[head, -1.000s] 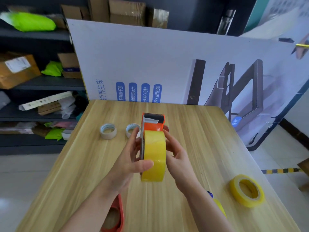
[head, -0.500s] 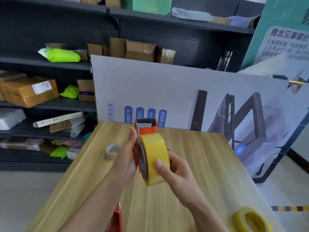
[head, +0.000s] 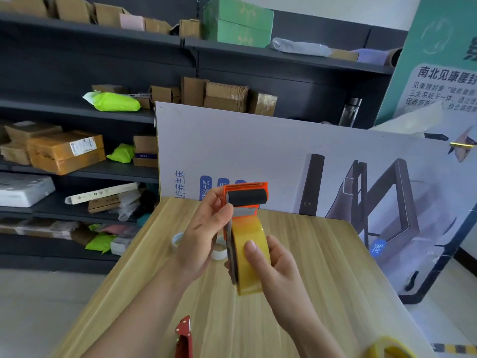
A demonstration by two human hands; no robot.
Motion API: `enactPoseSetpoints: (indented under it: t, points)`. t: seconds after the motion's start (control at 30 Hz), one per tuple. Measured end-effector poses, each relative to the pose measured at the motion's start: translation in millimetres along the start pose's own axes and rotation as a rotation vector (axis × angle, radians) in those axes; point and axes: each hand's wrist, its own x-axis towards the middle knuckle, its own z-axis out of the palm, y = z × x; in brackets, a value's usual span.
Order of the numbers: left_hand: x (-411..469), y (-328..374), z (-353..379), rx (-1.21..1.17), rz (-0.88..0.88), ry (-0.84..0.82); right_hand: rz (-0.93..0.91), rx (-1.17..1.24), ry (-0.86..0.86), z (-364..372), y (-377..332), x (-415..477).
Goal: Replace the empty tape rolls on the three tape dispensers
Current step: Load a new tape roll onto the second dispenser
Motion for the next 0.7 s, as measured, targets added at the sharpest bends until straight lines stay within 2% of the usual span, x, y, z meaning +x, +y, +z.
enactPoseSetpoints:
  t: [0.07,0.13,0.17,0.23,0.4,0.7]
  points:
    - [-3,2,1,0.230,0.134,0.098,0.002,-0.030,0.018,1,0,0]
    - [-6,4,-1,0.657,0.383,0.215,0.001,-0.064,0.028,2,0,0]
    - [-7,4,-2,0.854,0.506,0.238,-0.002,-0.076,0.028,3,0,0]
    - [-11,3,-4,1.093,0.654,0.203,-0.004,-0.084,0.024,4,1,-1]
    - [-21,6,-9,1.274,0.678,0.107,-0.033,-0.074,0.008,8,1,-4]
    - [-30,22,-9,1.558,0.739,0.118,-0.102,-0.147,-0.007,13,-1,-6]
